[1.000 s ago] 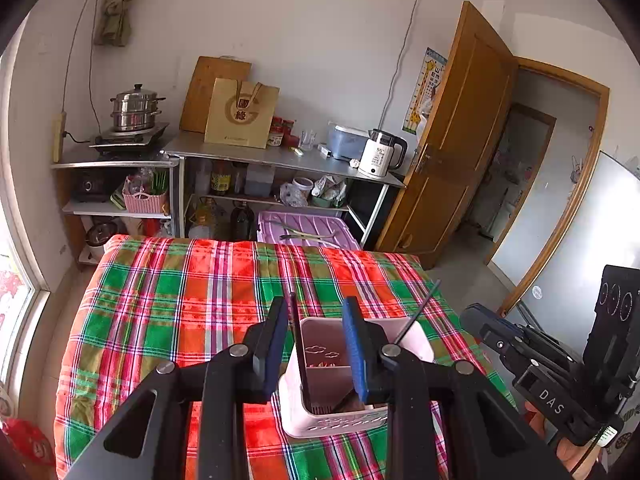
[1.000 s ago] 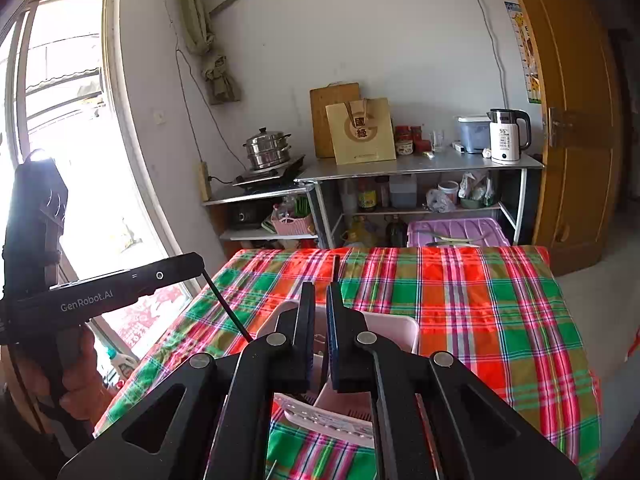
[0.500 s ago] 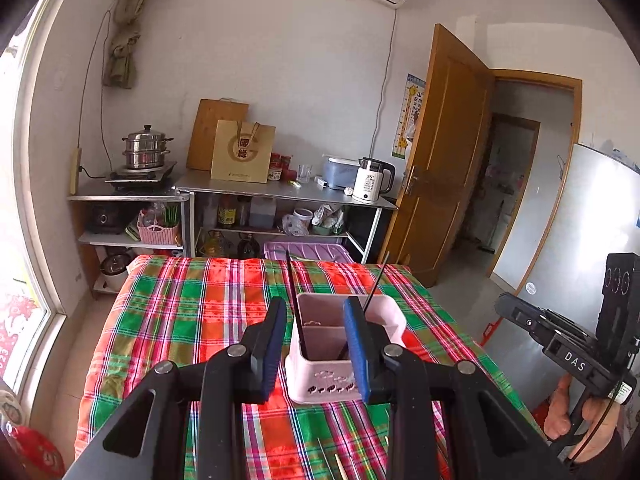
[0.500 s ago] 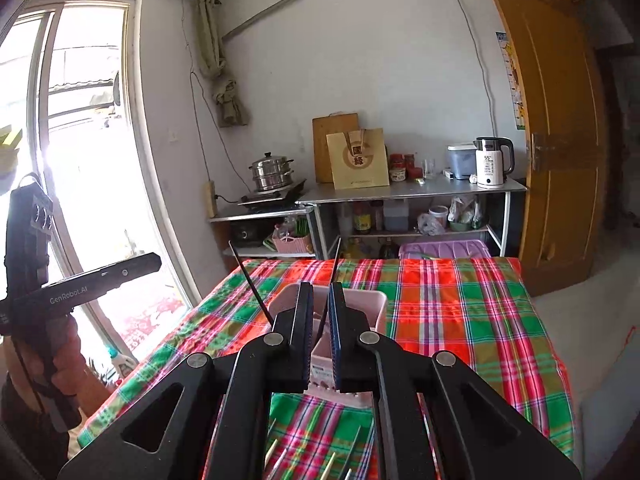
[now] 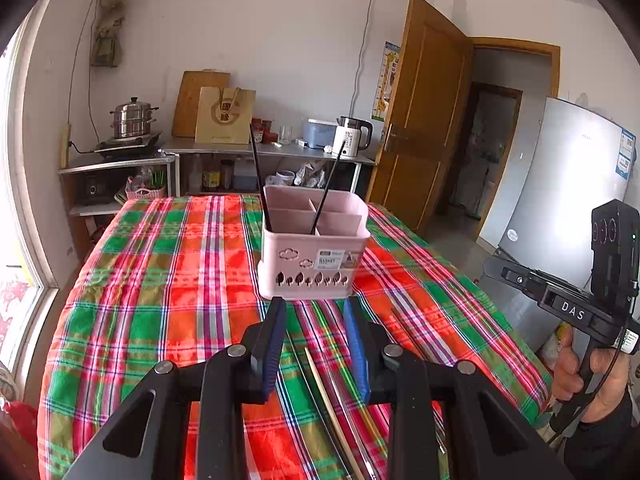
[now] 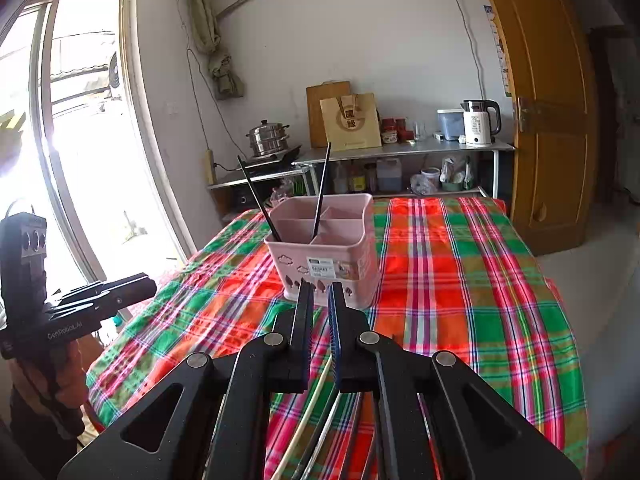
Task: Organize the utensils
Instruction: 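Move both grippers back down to the chopsticks on the cloth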
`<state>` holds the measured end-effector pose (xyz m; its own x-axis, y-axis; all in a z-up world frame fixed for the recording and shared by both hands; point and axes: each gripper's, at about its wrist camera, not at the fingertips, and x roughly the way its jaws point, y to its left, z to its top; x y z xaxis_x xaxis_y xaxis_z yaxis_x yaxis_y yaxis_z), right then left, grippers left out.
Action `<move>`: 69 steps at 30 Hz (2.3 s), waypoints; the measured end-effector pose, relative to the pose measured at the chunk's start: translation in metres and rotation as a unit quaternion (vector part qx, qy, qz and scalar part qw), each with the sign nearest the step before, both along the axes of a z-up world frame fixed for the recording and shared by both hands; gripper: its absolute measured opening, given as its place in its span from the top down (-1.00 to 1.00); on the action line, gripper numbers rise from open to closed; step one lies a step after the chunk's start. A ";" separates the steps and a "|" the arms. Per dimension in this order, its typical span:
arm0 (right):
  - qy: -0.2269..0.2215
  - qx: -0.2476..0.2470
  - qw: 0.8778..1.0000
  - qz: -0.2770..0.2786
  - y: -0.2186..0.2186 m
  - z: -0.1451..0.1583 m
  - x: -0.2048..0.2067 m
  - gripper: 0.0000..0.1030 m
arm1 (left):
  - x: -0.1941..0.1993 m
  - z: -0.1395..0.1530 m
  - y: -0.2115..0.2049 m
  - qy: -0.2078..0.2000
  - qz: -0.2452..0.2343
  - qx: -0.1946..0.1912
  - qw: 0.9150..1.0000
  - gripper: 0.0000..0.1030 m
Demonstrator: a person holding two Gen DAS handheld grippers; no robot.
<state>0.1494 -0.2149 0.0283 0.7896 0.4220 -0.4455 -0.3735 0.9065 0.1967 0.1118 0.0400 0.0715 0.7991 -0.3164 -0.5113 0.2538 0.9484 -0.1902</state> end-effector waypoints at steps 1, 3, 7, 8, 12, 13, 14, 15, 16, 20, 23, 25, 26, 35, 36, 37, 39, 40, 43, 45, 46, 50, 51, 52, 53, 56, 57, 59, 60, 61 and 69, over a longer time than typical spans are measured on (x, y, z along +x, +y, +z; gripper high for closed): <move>0.005 -0.001 1.000 0.000 -0.001 -0.005 -0.001 0.86 | -0.002 -0.006 -0.002 0.006 -0.002 0.002 1.000 0.43; 0.012 -0.002 1.000 -0.002 -0.003 -0.011 0.000 0.86 | -0.002 -0.016 -0.004 0.018 -0.003 0.005 1.000 0.43; 0.023 -0.002 1.000 -0.003 -0.005 -0.020 0.003 0.86 | 0.004 -0.032 -0.006 0.041 -0.001 0.005 0.999 0.43; 0.025 -0.003 1.000 -0.004 -0.006 -0.022 0.004 0.86 | 0.006 -0.035 -0.006 0.046 -0.001 0.004 0.999 0.43; 0.035 -0.006 0.999 -0.007 -0.007 -0.030 0.008 0.86 | 0.012 -0.044 -0.005 0.059 0.002 0.002 0.998 0.43; 0.038 -0.007 0.999 -0.007 -0.008 -0.032 0.010 0.86 | 0.014 -0.046 -0.005 0.062 0.000 0.001 0.998 0.43; 0.042 -0.008 0.999 -0.007 -0.008 -0.034 0.012 0.86 | 0.015 -0.048 -0.006 0.065 -0.002 -0.001 0.998 0.43; 0.046 -0.008 0.999 -0.006 -0.007 -0.036 0.013 0.86 | 0.017 -0.050 -0.007 0.067 -0.003 -0.001 0.998 0.43; 0.049 -0.008 0.999 -0.005 -0.006 -0.038 0.015 0.86 | 0.019 -0.052 -0.008 0.070 -0.004 -0.001 0.998 0.43; 0.067 -0.018 0.998 -0.004 -0.002 -0.050 0.024 0.86 | 0.033 -0.063 -0.011 0.092 -0.004 0.000 0.996 0.43; 0.084 -0.026 0.996 -0.002 -0.001 -0.061 0.034 0.86 | 0.046 -0.072 -0.015 0.105 -0.002 0.008 0.994 0.43; 0.097 -0.033 0.995 -0.003 0.001 -0.069 0.042 0.86 | 0.056 -0.080 -0.016 0.116 0.001 0.013 0.993 0.43; 0.102 -0.037 0.994 -0.002 0.002 -0.073 0.045 0.86 | 0.061 -0.083 -0.016 0.123 0.000 0.012 0.992 0.43; 0.152 -0.066 0.986 -0.007 0.009 -0.103 0.081 0.86 | 0.101 -0.112 -0.016 0.165 0.009 0.023 0.986 0.43; 0.156 -0.070 0.985 -0.006 0.010 -0.106 0.085 0.86 | 0.104 -0.113 -0.016 0.168 0.009 0.022 0.985 0.43; 0.160 -0.073 0.984 -0.006 0.011 -0.108 0.089 0.86 | 0.106 -0.116 -0.016 0.171 0.010 0.021 0.985 0.43; 0.167 -0.078 0.983 -0.005 0.014 -0.113 0.095 0.86 | 0.111 -0.119 -0.017 0.177 0.011 0.021 0.984 0.43; 0.170 -0.080 0.982 -0.005 0.015 -0.115 0.097 0.86 | 0.113 -0.121 -0.017 0.178 0.012 0.023 0.984 0.43; 0.177 -0.086 0.980 -0.005 0.017 -0.120 0.104 0.86 | 0.117 -0.123 -0.019 0.183 0.012 0.025 0.983 0.43; 0.180 -0.089 0.980 -0.005 0.019 -0.122 0.107 0.86 | 0.120 -0.124 -0.020 0.185 0.012 0.026 0.982 0.43; 0.181 -0.092 0.979 -0.004 0.020 -0.123 0.109 0.86 | 0.121 -0.124 -0.020 0.186 0.013 0.027 0.982 0.43; 0.189 -0.102 0.977 -0.004 0.024 -0.127 0.114 0.86 | 0.126 -0.126 -0.021 0.192 0.015 0.032 0.981 0.43; 0.189 -0.104 0.976 -0.004 0.025 -0.127 0.116 0.86 | 0.127 -0.127 -0.022 0.195 0.016 0.035 0.980 0.43; 0.189 -0.106 0.976 -0.004 0.026 -0.127 0.116 0.86 | 0.129 -0.128 -0.022 0.199 0.016 0.037 0.979 0.43; 0.189 -0.108 0.976 -0.004 0.026 -0.127 0.117 0.86 | 0.130 -0.130 -0.023 0.202 0.016 0.040 0.978 0.43; 0.190 -0.113 0.975 -0.006 0.028 -0.127 0.118 0.86 | 0.133 -0.130 -0.026 0.202 0.017 0.051 0.978 0.43; 0.190 -0.114 0.975 -0.006 0.029 -0.127 0.119 0.86 | 0.134 -0.131 -0.027 0.203 0.017 0.054 0.978 0.44; 0.190 -0.119 0.975 -0.007 0.030 -0.127 0.119 0.86 | 0.136 -0.131 -0.030 0.205 0.018 0.063 0.977 0.48; 0.190 -0.121 0.974 -0.008 0.032 -0.127 0.119 0.86 | 0.136 -0.131 -0.032 0.205 0.019 0.068 0.976 0.54; 0.189 -0.123 0.974 -0.008 0.032 -0.127 0.119 0.86 | 0.137 -0.130 -0.034 0.206 0.019 0.073 0.976 0.59; 0.186 -0.138 0.973 -0.010 0.038 -0.127 0.121 0.88 | 0.133 -0.130 -0.050 0.198 0.013 0.117 0.973 0.85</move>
